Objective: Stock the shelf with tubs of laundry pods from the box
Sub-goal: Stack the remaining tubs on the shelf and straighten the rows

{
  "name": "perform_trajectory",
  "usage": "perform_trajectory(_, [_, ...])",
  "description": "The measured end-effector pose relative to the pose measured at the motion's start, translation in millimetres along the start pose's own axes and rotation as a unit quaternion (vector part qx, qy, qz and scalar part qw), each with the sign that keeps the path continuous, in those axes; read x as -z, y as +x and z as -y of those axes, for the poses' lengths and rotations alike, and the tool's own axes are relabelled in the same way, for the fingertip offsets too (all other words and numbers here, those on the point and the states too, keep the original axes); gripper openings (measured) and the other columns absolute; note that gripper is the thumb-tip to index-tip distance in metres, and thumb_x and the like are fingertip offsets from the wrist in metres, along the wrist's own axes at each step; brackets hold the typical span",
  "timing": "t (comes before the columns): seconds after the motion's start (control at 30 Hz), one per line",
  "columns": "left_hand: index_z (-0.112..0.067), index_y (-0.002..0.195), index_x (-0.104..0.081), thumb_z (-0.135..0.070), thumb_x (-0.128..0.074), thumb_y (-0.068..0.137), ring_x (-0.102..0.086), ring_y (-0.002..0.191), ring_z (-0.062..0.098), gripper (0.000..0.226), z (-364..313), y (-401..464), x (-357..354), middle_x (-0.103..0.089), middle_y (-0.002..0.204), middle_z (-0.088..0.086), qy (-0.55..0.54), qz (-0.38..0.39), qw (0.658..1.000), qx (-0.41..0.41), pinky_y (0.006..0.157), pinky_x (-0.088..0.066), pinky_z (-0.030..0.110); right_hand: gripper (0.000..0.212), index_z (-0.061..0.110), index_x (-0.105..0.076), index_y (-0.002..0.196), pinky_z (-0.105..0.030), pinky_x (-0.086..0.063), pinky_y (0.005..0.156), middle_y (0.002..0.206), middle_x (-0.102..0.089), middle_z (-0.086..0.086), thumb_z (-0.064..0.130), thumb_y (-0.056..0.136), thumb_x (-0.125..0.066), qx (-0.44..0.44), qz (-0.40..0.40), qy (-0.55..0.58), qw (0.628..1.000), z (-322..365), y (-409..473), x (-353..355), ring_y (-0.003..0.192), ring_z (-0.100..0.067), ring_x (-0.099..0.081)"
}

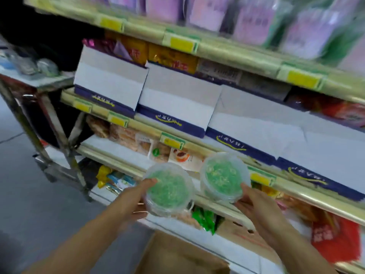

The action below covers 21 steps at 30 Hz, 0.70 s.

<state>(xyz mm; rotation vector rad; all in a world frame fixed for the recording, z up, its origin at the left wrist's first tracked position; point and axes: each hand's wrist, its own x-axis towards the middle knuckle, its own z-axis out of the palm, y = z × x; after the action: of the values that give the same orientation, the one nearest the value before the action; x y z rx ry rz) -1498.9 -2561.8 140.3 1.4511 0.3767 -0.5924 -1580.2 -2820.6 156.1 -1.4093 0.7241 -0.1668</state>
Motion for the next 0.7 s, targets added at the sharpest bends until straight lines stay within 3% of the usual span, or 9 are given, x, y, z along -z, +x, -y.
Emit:
perform_trajectory(0.13, [-0.005,0.082,-0.059,-0.036,-0.063,0.083,-0.061,0.08,0.031,0.031,-66,-34,-9,-0.063,0.083,0.017,-0.019,0.072,0.996,-0.042,0.073,-0.054,0.036,0.031,-0.009,-0.062,0.098,-0.028,-0.056,0.072,0.098,-0.067,-0.028,0.017,0.096,-0.047,0.037,-0.001,0.035,0.999,63,-32,14,0.096,-0.032,-0.065])
perform_trajectory(0.23, [-0.008,0.082,-0.056,-0.035,-0.065,0.081,-0.055,0.078,0.029,0.028,-109,-58,-23,-0.053,0.086,0.017,-0.042,0.106,0.991,-0.072,0.063,-0.054,0.032,0.027,-0.006,-0.063,0.092,-0.022,-0.057,0.057,0.082,-0.072,-0.018,0.016,0.096,-0.047,0.069,-0.002,0.074,0.995,109,-58,23,0.081,-0.024,-0.068])
perform_trajectory(0.4, [-0.008,0.097,-0.059,-0.034,-0.063,0.083,-0.062,0.094,0.037,0.03,-160,-97,-56,-0.063,0.098,0.024,-0.027,0.175,0.977,-0.116,0.078,-0.054,0.044,0.029,-0.005,-0.06,0.086,-0.034,-0.057,0.071,0.084,-0.064,-0.02,0.022,0.094,-0.052,0.102,-0.037,0.101,0.989,172,-95,47,0.087,-0.034,-0.065])
perform_trajectory(0.53, [-0.006,0.093,-0.057,-0.035,-0.065,0.081,-0.057,0.089,0.035,0.033,-187,-117,-86,-0.058,0.089,0.022,-0.015,0.195,0.973,-0.126,0.071,-0.053,0.042,0.024,0.0,-0.061,0.093,-0.042,-0.052,0.082,0.099,-0.062,-0.02,0.022,0.094,-0.053,0.151,-0.056,0.112,0.981,208,-110,67,0.092,-0.029,-0.062])
perform_trajectory(0.63, [-0.008,0.094,-0.056,-0.036,-0.063,0.083,-0.059,0.086,0.035,0.031,-202,-126,-108,-0.061,0.088,0.022,-0.008,0.2,0.969,-0.144,0.074,-0.053,0.042,0.027,-0.002,-0.061,0.104,-0.042,-0.055,0.077,0.103,-0.06,-0.021,0.021,0.093,-0.054,0.175,-0.067,0.123,0.974,228,-114,87,0.095,-0.03,-0.058])
perform_trajectory(0.7, [-0.009,0.085,-0.054,-0.035,-0.061,0.085,-0.059,0.078,0.033,0.027,-211,-133,-122,-0.06,0.082,0.02,-0.003,0.208,0.966,-0.155,0.069,-0.052,0.04,0.031,-0.005,-0.061,0.102,-0.039,-0.058,0.069,0.1,-0.056,-0.023,0.024,0.093,-0.055,0.169,-0.083,0.129,0.974,238,-114,101,0.095,-0.033,-0.056])
